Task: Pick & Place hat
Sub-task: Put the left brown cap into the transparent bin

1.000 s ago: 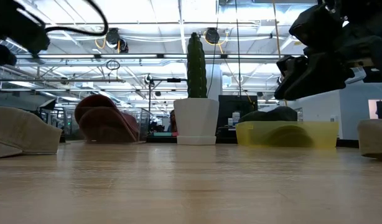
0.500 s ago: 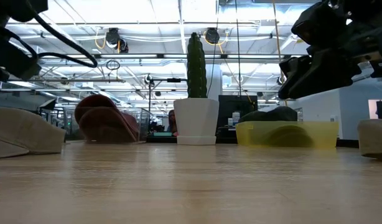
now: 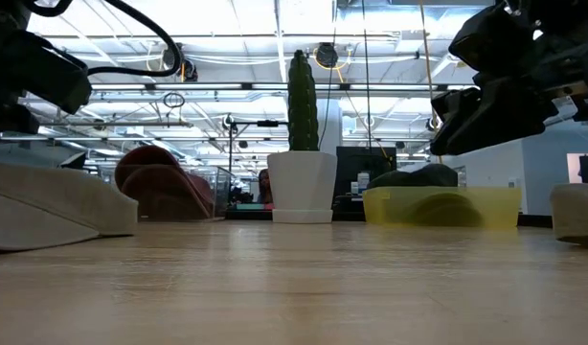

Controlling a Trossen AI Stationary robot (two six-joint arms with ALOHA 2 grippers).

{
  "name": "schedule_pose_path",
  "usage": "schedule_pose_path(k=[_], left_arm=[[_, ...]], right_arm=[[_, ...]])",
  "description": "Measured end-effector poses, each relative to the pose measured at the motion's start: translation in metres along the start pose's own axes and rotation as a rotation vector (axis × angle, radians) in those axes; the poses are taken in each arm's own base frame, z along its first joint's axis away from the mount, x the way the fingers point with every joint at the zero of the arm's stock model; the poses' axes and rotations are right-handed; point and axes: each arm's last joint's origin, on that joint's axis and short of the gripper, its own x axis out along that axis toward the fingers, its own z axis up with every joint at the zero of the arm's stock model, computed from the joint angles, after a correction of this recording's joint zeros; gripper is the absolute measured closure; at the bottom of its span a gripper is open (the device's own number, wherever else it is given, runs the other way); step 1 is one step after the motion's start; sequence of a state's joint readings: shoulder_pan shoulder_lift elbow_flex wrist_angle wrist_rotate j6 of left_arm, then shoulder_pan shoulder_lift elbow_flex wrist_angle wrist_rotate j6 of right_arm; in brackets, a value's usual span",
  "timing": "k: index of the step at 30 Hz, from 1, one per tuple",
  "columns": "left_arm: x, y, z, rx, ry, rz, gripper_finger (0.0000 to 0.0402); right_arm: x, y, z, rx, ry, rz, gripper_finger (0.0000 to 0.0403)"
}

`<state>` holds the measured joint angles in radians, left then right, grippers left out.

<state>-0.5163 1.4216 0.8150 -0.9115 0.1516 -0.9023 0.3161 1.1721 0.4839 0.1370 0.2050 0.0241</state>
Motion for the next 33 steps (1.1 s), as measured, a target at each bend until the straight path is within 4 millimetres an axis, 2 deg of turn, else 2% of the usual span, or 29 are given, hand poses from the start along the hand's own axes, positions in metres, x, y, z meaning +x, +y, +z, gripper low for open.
schedule_pose_path(k=[9, 19, 23, 26, 31, 33], left_arm=[[0.0, 0.0, 0.002, 0.022, -0.046, 0.02, 0.0334], [0.0, -0.003, 0.006, 0.037, -0.118, 0.017, 0.0276], [-0.001, -0.004, 0.007, 0.057, -0.142, 0.012, 0.0268], [-0.001, -0.006, 0.009, 0.092, -0.16, -0.005, 0.0289], [-0.008, -0.005, 0.018, 0.129, -0.169, -0.022, 0.0381], [-0.013, -0.004, 0.024, 0.133, -0.175, -0.04, 0.039]], right_arm=[[0.0, 0.0, 0.0, -0.005, -0.001, 0.0, 0.0303], [0.0, 0.0, 0.0, -0.005, -0.001, 0.0, 0.0303], [0.0, 0.0, 0.0, -0.005, -0.001, 0.0, 0.0303], [0.0, 0.0, 0.0, -0.005, -0.001, 0.0, 0.0303], [0.0, 0.0, 0.0, -0.009, -0.001, -0.001, 0.0303], [0.0, 0.0, 0.0, -0.009, -0.001, -0.001, 0.0303]])
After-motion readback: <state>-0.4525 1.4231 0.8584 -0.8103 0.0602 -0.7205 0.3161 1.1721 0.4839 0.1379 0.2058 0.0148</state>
